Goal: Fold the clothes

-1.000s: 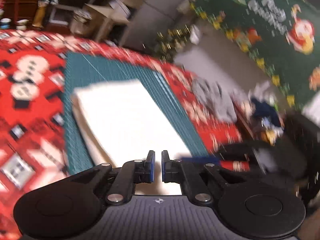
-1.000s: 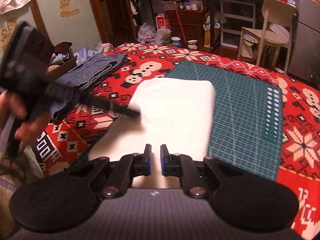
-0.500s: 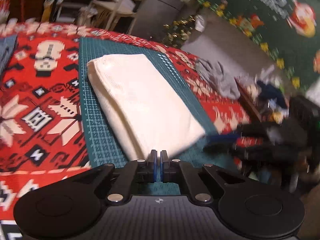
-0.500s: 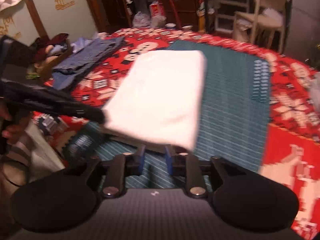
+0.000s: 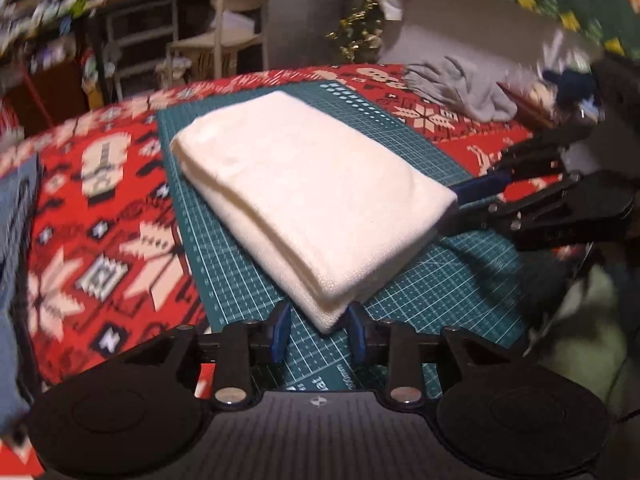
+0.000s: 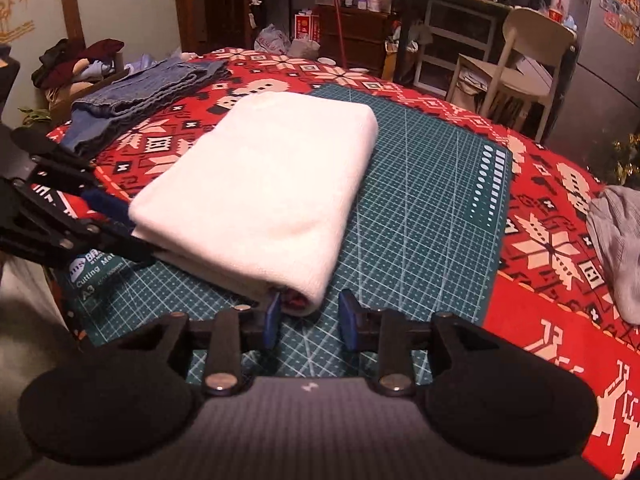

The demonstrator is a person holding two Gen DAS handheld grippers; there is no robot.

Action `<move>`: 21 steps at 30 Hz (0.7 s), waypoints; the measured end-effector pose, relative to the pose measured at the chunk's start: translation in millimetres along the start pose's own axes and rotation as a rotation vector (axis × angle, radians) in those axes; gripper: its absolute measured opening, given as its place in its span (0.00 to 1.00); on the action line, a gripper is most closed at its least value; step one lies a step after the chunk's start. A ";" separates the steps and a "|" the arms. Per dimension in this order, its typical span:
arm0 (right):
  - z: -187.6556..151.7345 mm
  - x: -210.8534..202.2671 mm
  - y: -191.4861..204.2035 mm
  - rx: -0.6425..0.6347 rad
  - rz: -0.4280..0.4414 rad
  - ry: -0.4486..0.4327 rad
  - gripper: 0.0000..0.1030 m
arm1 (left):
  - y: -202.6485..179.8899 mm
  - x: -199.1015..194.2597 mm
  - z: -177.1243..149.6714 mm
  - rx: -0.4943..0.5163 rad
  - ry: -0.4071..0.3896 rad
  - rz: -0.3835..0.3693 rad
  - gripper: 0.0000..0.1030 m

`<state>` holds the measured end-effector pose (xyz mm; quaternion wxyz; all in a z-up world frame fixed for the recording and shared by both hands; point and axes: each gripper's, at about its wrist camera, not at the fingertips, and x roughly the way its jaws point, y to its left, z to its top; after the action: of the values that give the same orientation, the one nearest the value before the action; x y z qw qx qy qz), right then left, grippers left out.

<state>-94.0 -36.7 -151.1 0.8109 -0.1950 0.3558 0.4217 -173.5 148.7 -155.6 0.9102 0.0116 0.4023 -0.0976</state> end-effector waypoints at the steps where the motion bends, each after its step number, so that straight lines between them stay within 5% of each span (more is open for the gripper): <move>1: 1.0 0.2 3.9 -0.003 -0.004 -0.003 0.25 | -2.6 -1.0 -0.9 0.028 -0.008 0.009 0.24; 10: 6.5 -0.2 39.3 -0.032 0.014 -0.008 0.13 | 26.8 -11.2 -9.9 -0.019 -0.021 0.056 0.16; 16: 1.4 -8.0 45.4 -0.014 0.016 0.023 0.03 | 45.4 -27.7 -11.4 -0.134 -0.047 0.007 0.15; 21: 4.0 -22.6 28.2 0.027 0.009 -0.004 0.04 | 47.6 -49.2 5.9 -0.148 -0.110 -0.010 0.10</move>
<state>-124.4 -30.5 -132.1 0.8121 -0.1815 0.3609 0.4210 -192.7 203.1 -118.2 0.9289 -0.0630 0.3576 -0.0726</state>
